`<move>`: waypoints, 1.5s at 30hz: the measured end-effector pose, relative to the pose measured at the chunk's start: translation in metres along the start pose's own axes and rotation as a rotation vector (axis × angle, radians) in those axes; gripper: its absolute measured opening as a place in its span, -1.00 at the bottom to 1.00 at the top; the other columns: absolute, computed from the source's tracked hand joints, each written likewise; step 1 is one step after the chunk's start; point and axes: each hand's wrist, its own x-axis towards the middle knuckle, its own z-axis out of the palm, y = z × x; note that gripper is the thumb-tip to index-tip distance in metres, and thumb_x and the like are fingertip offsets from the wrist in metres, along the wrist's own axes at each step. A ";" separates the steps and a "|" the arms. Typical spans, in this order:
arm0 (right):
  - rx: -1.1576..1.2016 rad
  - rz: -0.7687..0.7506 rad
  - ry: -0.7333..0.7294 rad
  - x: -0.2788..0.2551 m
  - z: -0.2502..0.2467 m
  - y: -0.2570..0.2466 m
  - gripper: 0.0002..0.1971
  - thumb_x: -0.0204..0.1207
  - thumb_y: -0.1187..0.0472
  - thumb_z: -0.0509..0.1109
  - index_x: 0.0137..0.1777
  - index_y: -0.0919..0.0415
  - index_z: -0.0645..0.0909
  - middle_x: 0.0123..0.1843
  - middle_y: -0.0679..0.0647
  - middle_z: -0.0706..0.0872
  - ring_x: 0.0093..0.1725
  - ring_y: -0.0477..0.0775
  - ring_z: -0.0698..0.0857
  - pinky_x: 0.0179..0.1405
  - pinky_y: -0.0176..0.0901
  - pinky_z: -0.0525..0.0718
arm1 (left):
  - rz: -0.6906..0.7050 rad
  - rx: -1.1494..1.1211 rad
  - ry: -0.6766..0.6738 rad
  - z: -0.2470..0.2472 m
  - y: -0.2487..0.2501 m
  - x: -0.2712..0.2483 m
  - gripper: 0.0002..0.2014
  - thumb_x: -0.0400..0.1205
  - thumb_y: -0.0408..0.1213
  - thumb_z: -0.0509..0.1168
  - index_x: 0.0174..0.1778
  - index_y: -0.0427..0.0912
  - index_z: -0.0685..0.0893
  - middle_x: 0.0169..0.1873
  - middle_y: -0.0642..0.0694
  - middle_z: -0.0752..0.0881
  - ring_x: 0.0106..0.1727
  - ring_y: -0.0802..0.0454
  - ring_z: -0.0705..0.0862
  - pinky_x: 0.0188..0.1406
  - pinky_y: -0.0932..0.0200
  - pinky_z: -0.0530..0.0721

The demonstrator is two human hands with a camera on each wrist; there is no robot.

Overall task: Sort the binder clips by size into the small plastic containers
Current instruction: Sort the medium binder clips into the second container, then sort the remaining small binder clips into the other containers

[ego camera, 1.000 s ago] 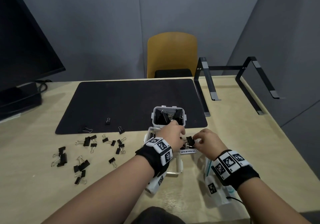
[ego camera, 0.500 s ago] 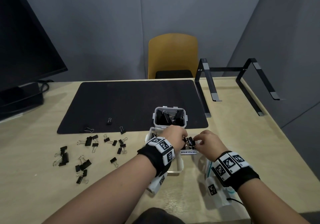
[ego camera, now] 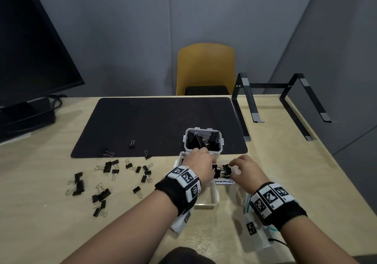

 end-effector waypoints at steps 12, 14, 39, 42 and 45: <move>0.067 -0.124 0.012 -0.008 0.000 -0.060 -0.73 0.50 0.20 0.35 0.20 0.12 0.63 0.19 -0.01 0.56 -0.05 -0.02 0.61 -0.03 -0.31 0.50 | -0.238 -0.144 0.131 -0.021 -0.067 -0.064 -0.68 0.61 -0.07 0.29 0.28 0.06 0.63 0.29 0.04 0.53 0.36 0.05 0.42 0.38 0.08 0.43; 0.067 -0.154 -0.005 -0.009 0.006 -0.076 -0.74 0.50 0.19 0.35 0.18 0.10 0.65 0.15 -0.01 0.61 -0.02 -0.03 0.62 0.02 -0.27 0.55 | -0.301 -0.157 0.121 -0.024 -0.087 -0.075 -0.68 0.58 -0.04 0.31 0.26 0.05 0.64 0.30 0.04 0.53 0.37 0.05 0.44 0.39 0.06 0.45; 0.022 -0.306 -0.278 0.032 0.143 -0.277 -0.58 0.53 0.22 0.26 0.42 0.13 0.46 0.31 0.06 0.47 0.21 0.17 0.61 0.21 -0.07 0.60 | -0.620 -0.169 -0.018 -0.050 -0.290 -0.137 -0.60 0.58 -0.11 0.31 0.34 -0.06 0.54 0.21 -0.05 0.65 0.17 -0.01 0.63 0.13 0.15 0.60; 0.008 -0.325 -0.283 0.041 0.153 -0.296 -0.54 0.52 0.26 0.25 0.44 0.16 0.40 0.33 0.10 0.43 0.25 0.21 0.59 0.23 -0.02 0.61 | -0.628 -0.190 -0.014 -0.056 -0.298 -0.132 -0.63 0.56 -0.11 0.33 0.29 -0.04 0.57 0.16 -0.04 0.67 0.12 -0.02 0.65 0.09 0.15 0.62; -0.033 -0.315 -0.289 0.047 0.159 -0.304 -0.53 0.51 0.25 0.28 0.43 0.17 0.38 0.31 0.14 0.45 0.23 0.22 0.58 0.21 0.02 0.62 | -0.628 -0.210 0.002 -0.061 -0.305 -0.126 -0.61 0.54 -0.10 0.33 0.30 -0.03 0.57 0.16 -0.04 0.68 0.13 -0.03 0.66 0.14 0.11 0.64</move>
